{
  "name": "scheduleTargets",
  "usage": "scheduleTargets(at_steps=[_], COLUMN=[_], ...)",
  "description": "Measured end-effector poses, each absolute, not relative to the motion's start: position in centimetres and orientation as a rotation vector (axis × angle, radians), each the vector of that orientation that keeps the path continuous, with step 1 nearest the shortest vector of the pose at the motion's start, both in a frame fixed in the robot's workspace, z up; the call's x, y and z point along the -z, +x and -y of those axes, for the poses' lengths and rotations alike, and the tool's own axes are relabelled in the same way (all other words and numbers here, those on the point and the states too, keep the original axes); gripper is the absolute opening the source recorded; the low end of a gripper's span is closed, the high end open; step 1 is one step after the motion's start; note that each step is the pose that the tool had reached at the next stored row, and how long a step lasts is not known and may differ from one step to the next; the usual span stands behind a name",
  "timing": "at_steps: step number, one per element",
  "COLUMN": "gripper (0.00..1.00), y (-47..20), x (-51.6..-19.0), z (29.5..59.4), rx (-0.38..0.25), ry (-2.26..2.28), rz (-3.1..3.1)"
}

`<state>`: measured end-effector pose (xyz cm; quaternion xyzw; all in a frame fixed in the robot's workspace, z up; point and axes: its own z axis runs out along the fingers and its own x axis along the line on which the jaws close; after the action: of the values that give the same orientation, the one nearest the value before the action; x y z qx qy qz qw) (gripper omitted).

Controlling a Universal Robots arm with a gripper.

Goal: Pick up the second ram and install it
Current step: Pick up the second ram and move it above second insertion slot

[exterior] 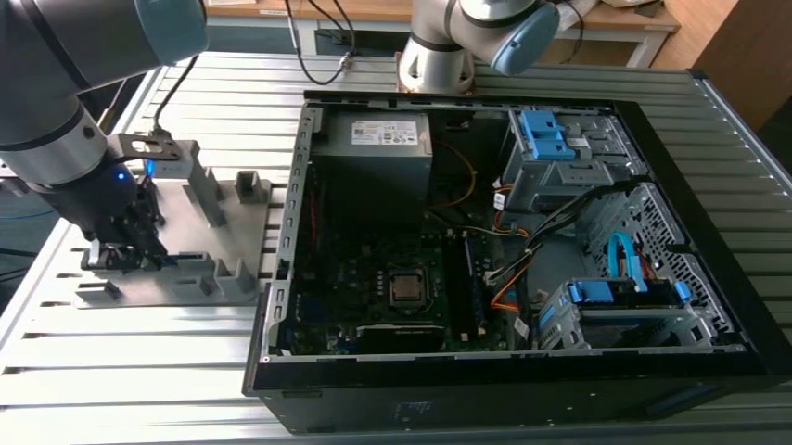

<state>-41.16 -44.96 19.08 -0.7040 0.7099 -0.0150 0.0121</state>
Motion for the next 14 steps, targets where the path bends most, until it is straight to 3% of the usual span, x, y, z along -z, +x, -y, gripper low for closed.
scheduleTargets(at_steps=[7, 12, 14], gripper=[0.3, 0.14, 0.14], y=[-41.16, -41.15, -41.16], x=[-19.03, -19.01, -19.0], z=[44.96, 44.96, 44.96], rx=[0.047, 0.047, 0.047], ry=[-2.195, -2.195, -2.195], rz=[-2.213, -2.213, -2.213])
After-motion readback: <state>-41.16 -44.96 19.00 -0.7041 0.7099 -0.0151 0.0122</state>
